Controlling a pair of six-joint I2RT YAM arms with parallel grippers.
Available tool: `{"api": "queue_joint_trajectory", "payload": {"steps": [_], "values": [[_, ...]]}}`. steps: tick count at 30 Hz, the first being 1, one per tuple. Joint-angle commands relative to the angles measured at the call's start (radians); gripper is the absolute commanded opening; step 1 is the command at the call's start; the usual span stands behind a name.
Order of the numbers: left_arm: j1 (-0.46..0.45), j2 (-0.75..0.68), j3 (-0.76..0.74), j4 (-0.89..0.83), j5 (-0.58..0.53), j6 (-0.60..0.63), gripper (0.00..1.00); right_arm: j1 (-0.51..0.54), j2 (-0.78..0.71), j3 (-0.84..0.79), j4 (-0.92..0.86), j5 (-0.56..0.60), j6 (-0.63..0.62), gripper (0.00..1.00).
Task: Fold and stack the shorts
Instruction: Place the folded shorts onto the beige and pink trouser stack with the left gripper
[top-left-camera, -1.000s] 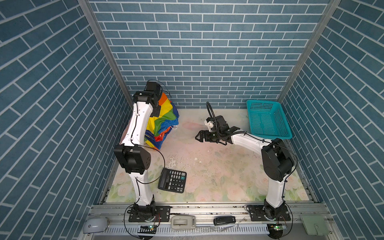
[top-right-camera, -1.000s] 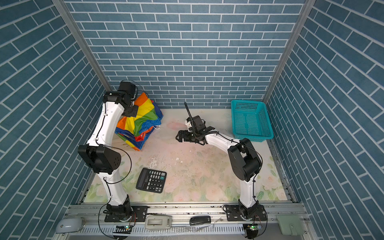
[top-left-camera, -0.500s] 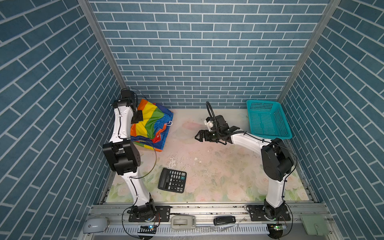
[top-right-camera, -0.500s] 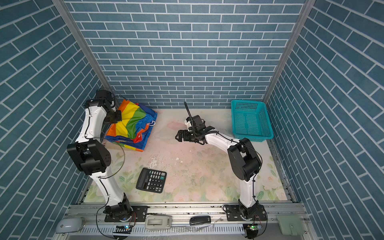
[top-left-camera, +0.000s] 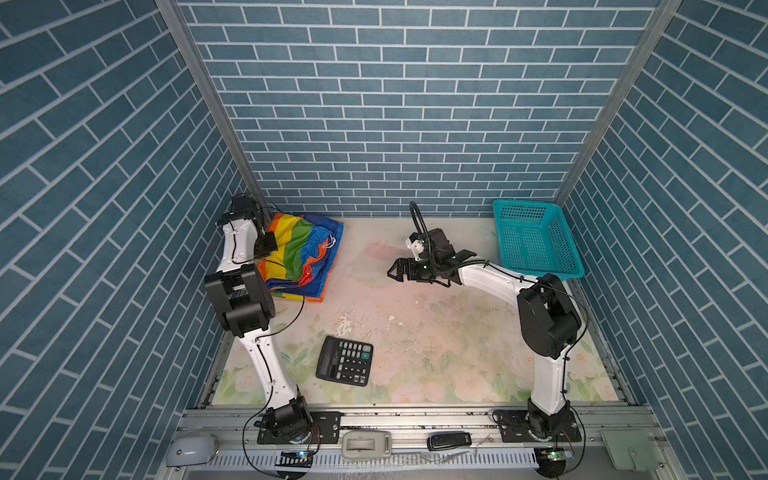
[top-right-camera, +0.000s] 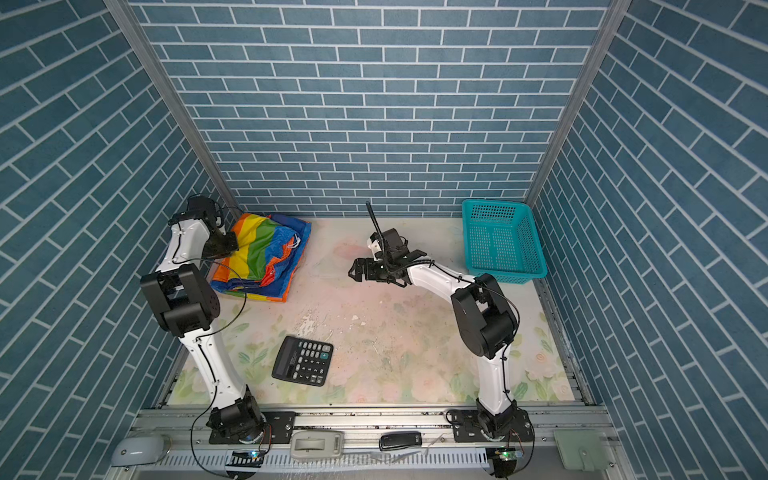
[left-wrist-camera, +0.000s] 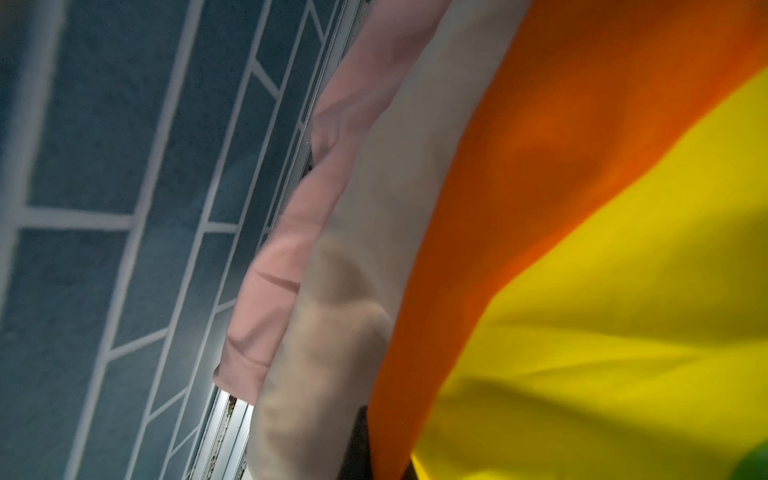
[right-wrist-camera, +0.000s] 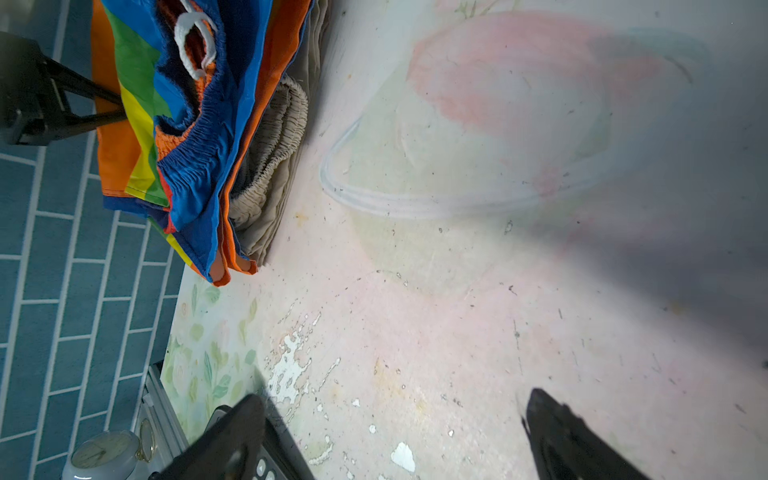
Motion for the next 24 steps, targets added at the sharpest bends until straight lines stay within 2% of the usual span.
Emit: {"api": "queue_joint_trajectory", "payload": {"steps": [1,13,14,16,17,18,21,24], "values": [[0.040,-0.002,-0.029,0.057,0.010,-0.044,0.00,0.003,0.004,0.023,-0.038,-0.013,0.014,0.98],[0.055,0.066,-0.018,0.066,0.064,-0.063,0.00,0.003,0.001,0.020,-0.056,-0.005,0.016,0.98],[0.055,0.063,-0.020,0.069,0.082,-0.067,0.06,0.004,0.001,0.024,-0.060,-0.005,0.015,0.98],[0.056,0.043,-0.035,0.079,0.107,-0.083,0.48,0.005,0.001,0.030,-0.067,-0.006,0.014,0.98],[0.054,0.022,-0.052,0.092,0.121,-0.089,0.61,0.004,0.001,0.034,-0.070,-0.008,0.011,0.98],[0.052,0.002,-0.066,0.103,0.130,-0.092,0.67,0.003,0.000,0.037,-0.076,-0.011,0.003,0.98],[0.052,-0.071,-0.092,0.122,0.135,-0.103,0.99,0.002,-0.023,0.045,-0.105,0.012,-0.027,0.99],[0.050,-0.151,-0.096,0.123,0.172,-0.116,0.99,-0.003,-0.062,0.057,-0.149,0.048,-0.078,0.99]]}}
